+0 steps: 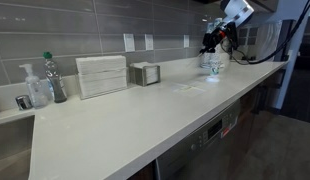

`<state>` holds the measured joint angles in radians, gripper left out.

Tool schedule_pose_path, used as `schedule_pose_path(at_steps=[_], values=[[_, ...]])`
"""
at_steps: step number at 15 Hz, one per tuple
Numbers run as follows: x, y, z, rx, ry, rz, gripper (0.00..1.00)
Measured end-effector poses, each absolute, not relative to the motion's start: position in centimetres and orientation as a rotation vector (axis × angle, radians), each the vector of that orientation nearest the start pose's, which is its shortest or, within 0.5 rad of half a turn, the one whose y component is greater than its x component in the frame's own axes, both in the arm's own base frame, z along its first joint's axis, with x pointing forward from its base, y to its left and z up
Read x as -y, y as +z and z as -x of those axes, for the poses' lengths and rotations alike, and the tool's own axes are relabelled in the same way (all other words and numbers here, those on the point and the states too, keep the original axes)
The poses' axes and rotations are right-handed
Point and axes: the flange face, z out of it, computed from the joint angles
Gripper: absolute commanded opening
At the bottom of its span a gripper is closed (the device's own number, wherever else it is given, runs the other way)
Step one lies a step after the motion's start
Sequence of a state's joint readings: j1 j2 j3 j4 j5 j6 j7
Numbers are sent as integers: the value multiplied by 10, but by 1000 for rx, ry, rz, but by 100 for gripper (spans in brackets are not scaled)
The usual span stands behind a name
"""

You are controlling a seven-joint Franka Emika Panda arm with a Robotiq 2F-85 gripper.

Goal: Pick up the mixing stick from the paper cup and put it on the table

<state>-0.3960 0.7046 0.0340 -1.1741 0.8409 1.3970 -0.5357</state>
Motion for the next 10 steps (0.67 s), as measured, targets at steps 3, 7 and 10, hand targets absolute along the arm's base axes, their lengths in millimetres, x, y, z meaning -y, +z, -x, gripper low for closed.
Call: schedule_pose_path(at_steps=[3, 7, 10], values=[[167, 363, -702, 110, 31, 2100, 1], [173, 337, -722, 76, 4, 2111, 1], [178, 325, -736, 27, -45, 2140, 1]])
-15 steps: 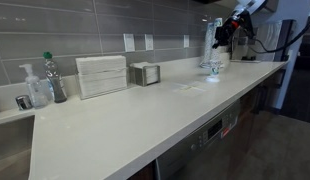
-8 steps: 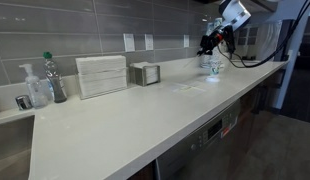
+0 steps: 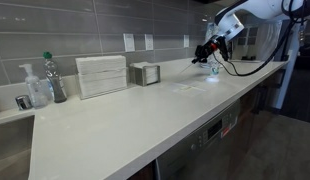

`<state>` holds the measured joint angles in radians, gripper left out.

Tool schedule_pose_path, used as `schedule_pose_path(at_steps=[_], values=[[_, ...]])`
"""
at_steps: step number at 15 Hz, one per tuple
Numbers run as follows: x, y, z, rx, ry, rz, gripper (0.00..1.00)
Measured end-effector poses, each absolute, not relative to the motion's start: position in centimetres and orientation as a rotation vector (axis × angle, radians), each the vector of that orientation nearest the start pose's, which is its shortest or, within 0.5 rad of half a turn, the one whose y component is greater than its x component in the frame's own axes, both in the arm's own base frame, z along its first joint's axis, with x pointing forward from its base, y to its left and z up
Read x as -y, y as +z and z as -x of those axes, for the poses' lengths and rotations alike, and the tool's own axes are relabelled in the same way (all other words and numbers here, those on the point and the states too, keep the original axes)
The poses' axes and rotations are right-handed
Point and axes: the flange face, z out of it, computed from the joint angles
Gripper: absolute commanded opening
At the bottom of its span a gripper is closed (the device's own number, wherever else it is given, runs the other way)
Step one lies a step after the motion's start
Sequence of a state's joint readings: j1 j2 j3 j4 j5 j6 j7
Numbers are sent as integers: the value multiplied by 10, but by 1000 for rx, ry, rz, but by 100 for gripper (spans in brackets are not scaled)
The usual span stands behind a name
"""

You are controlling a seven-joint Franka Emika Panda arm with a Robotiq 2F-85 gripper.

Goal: Pick up the mixing stick from the paper cup and put it on the table

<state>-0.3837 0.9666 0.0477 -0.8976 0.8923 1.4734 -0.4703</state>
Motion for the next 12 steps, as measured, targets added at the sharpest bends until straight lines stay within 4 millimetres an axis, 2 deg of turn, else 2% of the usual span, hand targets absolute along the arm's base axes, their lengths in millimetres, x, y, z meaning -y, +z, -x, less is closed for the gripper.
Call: schedule_pose_path(at_steps=[4, 11, 12], values=[[179, 311, -748, -36, -69, 2170, 1], [175, 288, -754, -90, -30, 2174, 1], [175, 286, -755, -97, -25, 2173, 20]])
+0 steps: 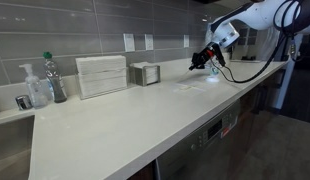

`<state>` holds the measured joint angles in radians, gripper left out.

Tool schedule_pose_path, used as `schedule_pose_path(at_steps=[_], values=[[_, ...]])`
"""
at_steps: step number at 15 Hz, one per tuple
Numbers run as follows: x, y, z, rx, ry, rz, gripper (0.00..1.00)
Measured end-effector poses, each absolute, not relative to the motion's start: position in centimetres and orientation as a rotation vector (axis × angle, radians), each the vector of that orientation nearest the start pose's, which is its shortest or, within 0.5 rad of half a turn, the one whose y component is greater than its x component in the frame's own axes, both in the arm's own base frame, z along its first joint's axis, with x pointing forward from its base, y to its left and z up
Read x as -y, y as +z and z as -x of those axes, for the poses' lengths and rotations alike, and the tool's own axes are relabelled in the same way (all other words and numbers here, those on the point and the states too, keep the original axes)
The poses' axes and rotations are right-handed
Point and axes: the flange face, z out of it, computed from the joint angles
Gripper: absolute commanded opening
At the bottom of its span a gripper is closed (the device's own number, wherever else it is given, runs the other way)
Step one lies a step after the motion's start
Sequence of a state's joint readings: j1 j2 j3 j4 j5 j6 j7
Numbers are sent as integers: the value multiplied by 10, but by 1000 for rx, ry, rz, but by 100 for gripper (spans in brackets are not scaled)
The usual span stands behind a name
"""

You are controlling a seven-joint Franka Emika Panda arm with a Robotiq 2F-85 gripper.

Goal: Pick up the mixing stick from the paper cup and put it on the table

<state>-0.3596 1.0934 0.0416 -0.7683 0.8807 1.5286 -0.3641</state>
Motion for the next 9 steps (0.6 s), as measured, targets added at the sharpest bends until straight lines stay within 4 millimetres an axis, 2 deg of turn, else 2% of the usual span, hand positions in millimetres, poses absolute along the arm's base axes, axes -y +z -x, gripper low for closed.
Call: schedule_pose_path(at_steps=[1, 2, 5, 6, 7, 8, 9], values=[[175, 284, -755, -102, -22, 2173, 30], [176, 283, -755, -107, -19, 2173, 33], [177, 280, -756, -115, -14, 2175, 37], [178, 279, -756, -121, -11, 2178, 34], [179, 278, -756, -126, -7, 2182, 36], [179, 277, -756, -131, -4, 2185, 54], [180, 276, -755, -136, 0, 2188, 62]])
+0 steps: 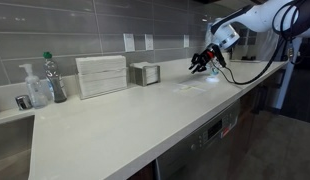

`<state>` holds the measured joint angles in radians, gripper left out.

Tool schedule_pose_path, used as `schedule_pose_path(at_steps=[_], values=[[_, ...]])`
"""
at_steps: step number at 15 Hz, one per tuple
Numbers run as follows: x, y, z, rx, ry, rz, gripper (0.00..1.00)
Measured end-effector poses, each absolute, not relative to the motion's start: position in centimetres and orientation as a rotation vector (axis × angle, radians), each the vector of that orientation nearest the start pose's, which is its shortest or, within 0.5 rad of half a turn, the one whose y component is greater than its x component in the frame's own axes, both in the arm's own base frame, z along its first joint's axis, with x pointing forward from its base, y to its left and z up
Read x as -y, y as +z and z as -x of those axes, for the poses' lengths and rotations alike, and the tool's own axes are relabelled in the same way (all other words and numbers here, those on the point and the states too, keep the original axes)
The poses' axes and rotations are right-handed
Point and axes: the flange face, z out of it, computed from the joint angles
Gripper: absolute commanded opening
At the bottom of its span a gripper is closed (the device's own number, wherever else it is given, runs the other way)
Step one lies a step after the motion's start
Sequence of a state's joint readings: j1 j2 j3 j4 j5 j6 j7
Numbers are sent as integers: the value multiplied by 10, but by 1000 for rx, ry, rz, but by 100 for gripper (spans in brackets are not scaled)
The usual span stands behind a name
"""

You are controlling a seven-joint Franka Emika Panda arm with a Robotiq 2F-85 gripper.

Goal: Pick up the mixing stick from the paper cup and put it on the table

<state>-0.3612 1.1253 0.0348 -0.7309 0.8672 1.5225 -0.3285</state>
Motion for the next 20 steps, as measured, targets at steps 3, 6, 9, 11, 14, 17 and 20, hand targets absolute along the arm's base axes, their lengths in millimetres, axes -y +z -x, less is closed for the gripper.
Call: schedule_pose_path(at_steps=[3, 6, 9, 11, 14, 17, 20], values=[[183, 272, -754, -151, 13, 2199, 84], [186, 268, -754, -157, 27, 2226, 100], [185, 263, -753, -157, 45, 2261, 100], [183, 264, -754, -143, 53, 2296, 100], [174, 290, -758, -91, 46, 2359, 100], [163, 341, -754, -56, 77, 2440, 100], [163, 392, -749, -74, 58, 2593, 100]])
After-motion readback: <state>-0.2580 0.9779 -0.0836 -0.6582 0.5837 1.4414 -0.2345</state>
